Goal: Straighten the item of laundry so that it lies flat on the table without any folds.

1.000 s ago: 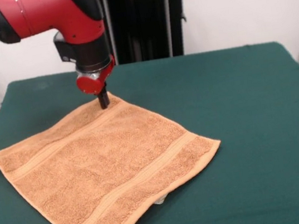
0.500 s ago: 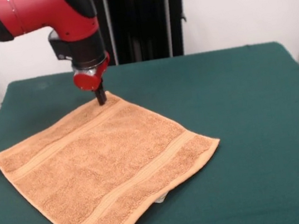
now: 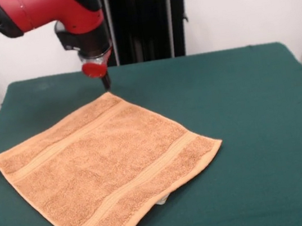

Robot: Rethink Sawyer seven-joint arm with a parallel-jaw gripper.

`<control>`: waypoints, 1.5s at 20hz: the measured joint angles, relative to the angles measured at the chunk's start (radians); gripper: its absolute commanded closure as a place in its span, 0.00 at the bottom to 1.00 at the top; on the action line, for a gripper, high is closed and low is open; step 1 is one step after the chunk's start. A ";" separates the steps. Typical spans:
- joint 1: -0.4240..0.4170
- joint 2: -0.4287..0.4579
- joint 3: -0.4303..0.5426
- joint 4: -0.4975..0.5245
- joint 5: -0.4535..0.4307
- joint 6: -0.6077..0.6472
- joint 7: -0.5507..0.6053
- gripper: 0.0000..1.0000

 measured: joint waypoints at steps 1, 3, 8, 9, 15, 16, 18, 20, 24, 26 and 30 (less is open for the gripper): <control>-0.001 0.003 0.000 0.005 0.000 0.007 -0.002 1.00; -0.002 0.007 0.000 0.013 0.000 0.017 -0.003 1.00; -0.012 0.008 0.001 0.039 0.001 0.034 -0.003 1.00; -0.016 0.006 0.003 0.042 0.004 0.035 -0.003 1.00; -0.051 -0.027 0.040 0.065 0.072 0.048 -0.003 1.00; -0.057 -0.041 0.051 0.066 0.095 0.051 -0.003 1.00; -0.070 -0.075 0.081 0.066 0.148 0.052 -0.003 1.00; -0.081 -0.102 0.104 0.066 0.190 0.052 -0.003 1.00; -0.074 -0.159 0.109 0.067 0.263 0.052 -0.003 1.00; -0.062 -0.197 0.109 0.066 0.322 0.050 0.001 1.00; 0.005 -0.272 0.080 0.056 0.436 0.025 0.044 1.00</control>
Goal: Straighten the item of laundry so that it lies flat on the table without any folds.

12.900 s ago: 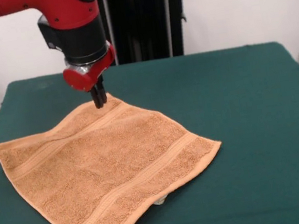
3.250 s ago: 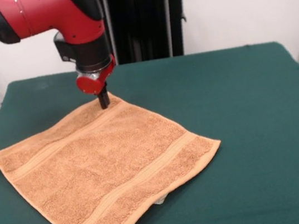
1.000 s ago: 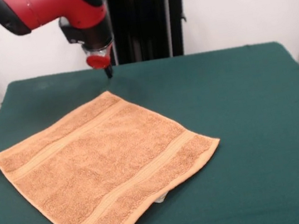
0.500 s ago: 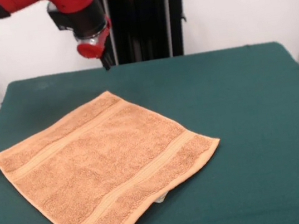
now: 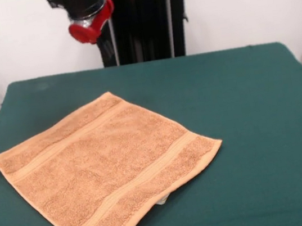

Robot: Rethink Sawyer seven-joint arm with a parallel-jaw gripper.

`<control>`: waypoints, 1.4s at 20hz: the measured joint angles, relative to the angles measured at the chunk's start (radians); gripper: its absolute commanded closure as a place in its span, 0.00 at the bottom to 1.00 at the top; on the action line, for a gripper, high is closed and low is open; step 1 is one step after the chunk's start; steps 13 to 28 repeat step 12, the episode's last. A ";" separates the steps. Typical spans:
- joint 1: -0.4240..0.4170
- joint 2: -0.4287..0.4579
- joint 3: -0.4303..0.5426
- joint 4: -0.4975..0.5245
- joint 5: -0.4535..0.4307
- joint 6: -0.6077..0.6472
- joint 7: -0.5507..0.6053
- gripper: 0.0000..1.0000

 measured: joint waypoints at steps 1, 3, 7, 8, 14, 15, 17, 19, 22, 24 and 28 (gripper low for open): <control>0.015 -0.012 -0.006 -0.002 0.017 -0.009 0.014 1.00; 0.060 -0.042 -0.024 -0.005 0.069 -0.050 0.063 1.00; 0.106 -0.067 -0.053 -0.004 0.122 -0.130 0.134 1.00; 0.108 -0.067 -0.055 -0.004 0.124 -0.133 0.136 1.00; 0.110 -0.083 -0.078 -0.004 0.141 -0.186 0.161 1.00; 0.110 -0.083 -0.078 -0.004 0.141 -0.186 0.161 1.00; 0.110 -0.083 -0.078 -0.004 0.141 -0.186 0.161 1.00; 0.110 -0.083 -0.078 -0.004 0.141 -0.186 0.161 1.00; 0.110 -0.083 -0.078 -0.004 0.141 -0.186 0.161 1.00; 0.110 -0.083 -0.078 -0.004 0.141 -0.186 0.161 1.00; 0.110 -0.083 -0.078 -0.004 0.141 -0.186 0.161 1.00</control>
